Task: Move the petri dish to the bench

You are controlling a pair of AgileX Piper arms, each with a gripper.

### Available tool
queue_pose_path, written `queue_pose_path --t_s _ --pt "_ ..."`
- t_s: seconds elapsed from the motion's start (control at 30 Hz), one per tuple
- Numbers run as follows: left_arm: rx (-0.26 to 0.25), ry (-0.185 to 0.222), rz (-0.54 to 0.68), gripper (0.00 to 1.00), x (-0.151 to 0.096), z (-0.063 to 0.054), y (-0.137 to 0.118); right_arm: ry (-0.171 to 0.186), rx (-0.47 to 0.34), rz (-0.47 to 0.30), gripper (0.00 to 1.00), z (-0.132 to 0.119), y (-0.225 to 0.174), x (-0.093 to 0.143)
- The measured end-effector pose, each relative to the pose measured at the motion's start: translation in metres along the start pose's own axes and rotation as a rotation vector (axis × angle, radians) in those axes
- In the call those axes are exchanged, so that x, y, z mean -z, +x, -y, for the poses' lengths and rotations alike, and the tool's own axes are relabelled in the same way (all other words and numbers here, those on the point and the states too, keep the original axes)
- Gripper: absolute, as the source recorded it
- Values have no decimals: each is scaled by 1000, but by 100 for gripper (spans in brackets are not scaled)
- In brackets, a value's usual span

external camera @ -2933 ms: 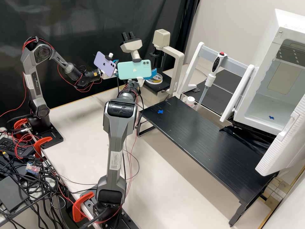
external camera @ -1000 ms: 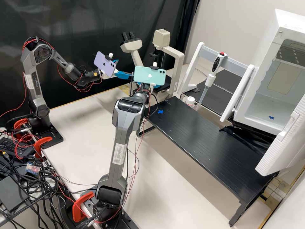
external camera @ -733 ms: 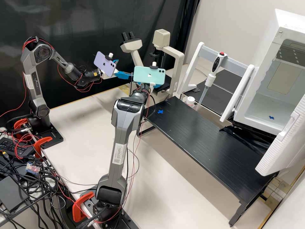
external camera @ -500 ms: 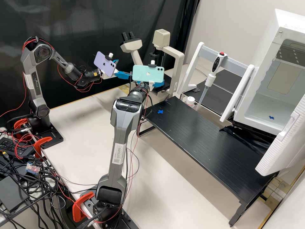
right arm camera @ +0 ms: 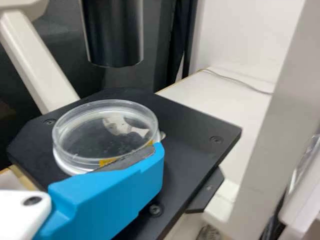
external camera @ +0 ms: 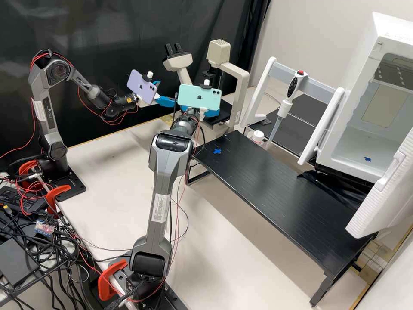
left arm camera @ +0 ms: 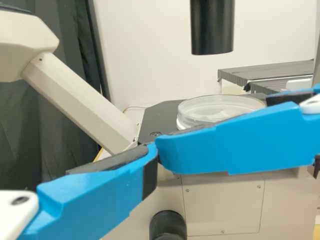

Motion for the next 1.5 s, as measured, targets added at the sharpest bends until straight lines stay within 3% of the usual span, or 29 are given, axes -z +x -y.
queue_pose_path --t_s 0.17,0.33,0.4,0.47,0.67,0.77,0.9,1.0,1.17,1.27,1.5 --pt "-10 -1 0 100 0 -1 0 28 10 -16 100 1 0 2" --pt "-15 -3 -1 100 0 -1 0 28 1 -11 100 -4 1 5" --pt "-15 -3 -1 100 0 -1 0 -6 -13 -4 100 -8 1 7" --pt "-15 -3 -1 100 0 -1 0 -12 -30 0 100 -12 1 9" --pt "-14 0 1 100 0 -1 0 -83 -98 10 100 -20 2 16" --pt "-14 0 1 100 0 -1 0 -126 -102 15 100 -15 5 16" --pt "-14 0 1 100 0 -1 0 -147 -83 24 100 -6 8 15" --pt "-14 0 2 100 0 -1 0 -142 -70 34 100 2 12 13" --pt "-13 -2 0 100 0 -1 0 -89 -67 62 100 7 17 6" --pt "-11 0 0 100 0 -1 0 -77 -60 73 100 10 20 3" --pt "-11 -1 -1 100 0 -1 0 -73 -62 85 100 9 21 -3"
